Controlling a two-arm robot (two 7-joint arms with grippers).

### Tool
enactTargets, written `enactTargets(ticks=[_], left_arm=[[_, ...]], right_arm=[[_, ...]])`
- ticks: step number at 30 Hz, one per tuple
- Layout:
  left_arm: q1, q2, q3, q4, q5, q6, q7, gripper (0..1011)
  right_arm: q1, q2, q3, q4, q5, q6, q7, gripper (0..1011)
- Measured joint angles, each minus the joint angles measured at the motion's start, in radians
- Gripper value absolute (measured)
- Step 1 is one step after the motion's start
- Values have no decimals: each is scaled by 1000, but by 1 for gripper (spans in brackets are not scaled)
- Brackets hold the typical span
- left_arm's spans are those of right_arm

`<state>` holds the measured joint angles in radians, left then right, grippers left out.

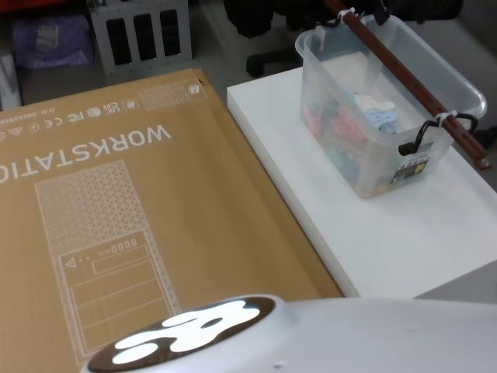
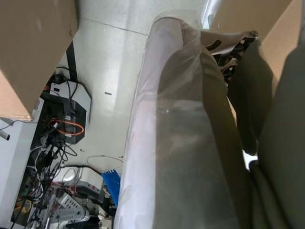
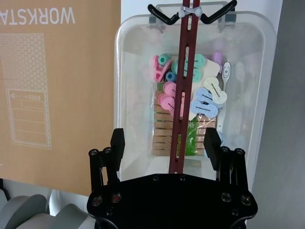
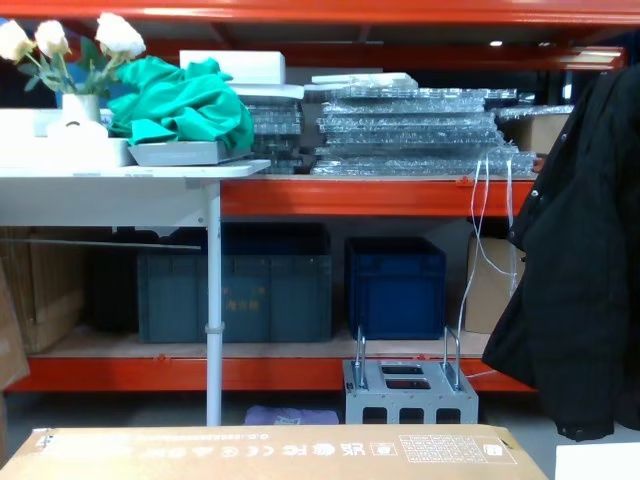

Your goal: Use one hand to grasp the basket and place it at the designated location.

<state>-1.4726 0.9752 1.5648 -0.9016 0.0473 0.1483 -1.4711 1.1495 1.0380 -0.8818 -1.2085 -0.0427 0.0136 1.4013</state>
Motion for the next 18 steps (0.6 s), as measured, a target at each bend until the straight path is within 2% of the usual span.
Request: enactTargets(ticks=[18], left_arm=[[0,0,0,0,0,0,0,0]], right_arm=[[-2,-2,4,-4,-4,8,6,1001]])
